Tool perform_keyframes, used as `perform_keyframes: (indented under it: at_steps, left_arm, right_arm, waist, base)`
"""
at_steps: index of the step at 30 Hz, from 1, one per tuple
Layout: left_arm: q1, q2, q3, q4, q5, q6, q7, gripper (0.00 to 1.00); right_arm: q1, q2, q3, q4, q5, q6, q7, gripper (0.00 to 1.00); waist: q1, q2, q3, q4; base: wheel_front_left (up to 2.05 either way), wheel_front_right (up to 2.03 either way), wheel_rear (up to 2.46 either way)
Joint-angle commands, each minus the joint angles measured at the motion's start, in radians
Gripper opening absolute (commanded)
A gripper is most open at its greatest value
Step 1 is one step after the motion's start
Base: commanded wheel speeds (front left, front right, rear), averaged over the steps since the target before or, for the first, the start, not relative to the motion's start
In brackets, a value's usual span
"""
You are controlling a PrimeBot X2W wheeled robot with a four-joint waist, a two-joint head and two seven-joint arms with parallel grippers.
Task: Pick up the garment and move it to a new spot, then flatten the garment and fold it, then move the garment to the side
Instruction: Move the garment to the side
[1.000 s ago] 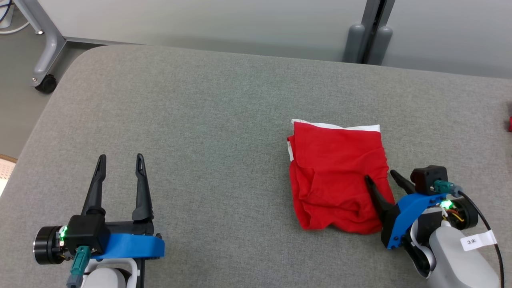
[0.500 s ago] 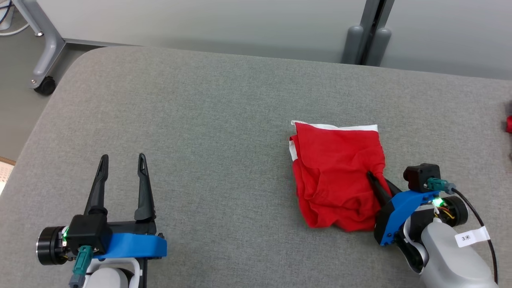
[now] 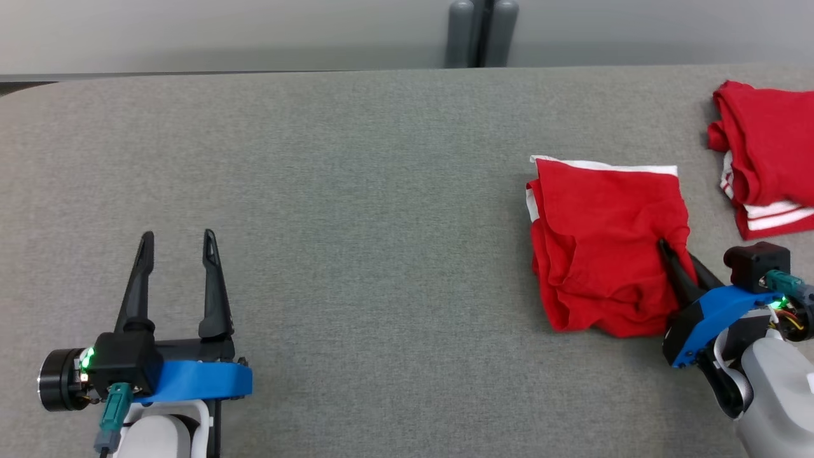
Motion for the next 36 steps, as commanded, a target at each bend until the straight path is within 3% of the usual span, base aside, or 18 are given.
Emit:
perform_keyframes:
  at_steps: [1, 7, 14, 21, 30, 36]
  left_arm:
    - [-0.025, 0.007, 0.005, -0.005, 0.006, 0.002, -0.002, 1.00]
    - [-0.059, 0.013, 0.001, -0.017, 0.019, 0.005, -0.002, 1.00]
    - [-0.103, 0.006, -0.015, -0.026, 0.027, 0.003, -0.002, 1.00]
    - [-0.150, -0.002, -0.032, -0.045, 0.033, 0.011, -0.002, 1.00]
    - [-0.194, 0.015, -0.037, -0.070, 0.050, 0.012, -0.002, 1.00]
    - [-0.214, 0.019, -0.042, -0.093, 0.056, 0.013, -0.002, 1.00]
  right_arm:
    - [0.009, -0.013, -0.007, -0.015, 0.007, 0.000, -0.009, 0.00]
    - [-0.022, -0.035, -0.008, -0.052, 0.018, 0.000, -0.018, 0.00]
    - [-0.135, -0.099, 0.009, -0.086, 0.010, 0.000, -0.013, 0.00]
    - [-0.268, -0.245, 0.012, -0.115, 0.021, 0.000, 0.047, 0.00]
    - [-0.369, -0.462, -0.004, -0.113, 0.081, 0.000, 0.118, 0.00]
    - [-0.404, -0.538, -0.019, -0.069, 0.097, 0.000, 0.136, 0.00]
  waist:
    - [-0.0001, 0.0000, 0.011, -0.024]
    - [-0.0001, 0.0000, 0.063, -0.060]
    - [-0.0001, 0.0000, 0.126, -0.043]
    - [-0.0001, 0.0000, 0.208, -0.037]
    - [-0.0001, 0.0000, 0.301, -0.086]
    - [-0.0001, 0.0000, 0.322, -0.097]
  base:
    - [0.00, 0.00, 0.00]
    - [0.00, 0.00, 0.00]
    - [0.00, 0.00, 0.00]
    - [0.00, 0.00, 0.00]
    - [0.00, 0.00, 0.00]
    - [0.00, 0.00, 0.00]
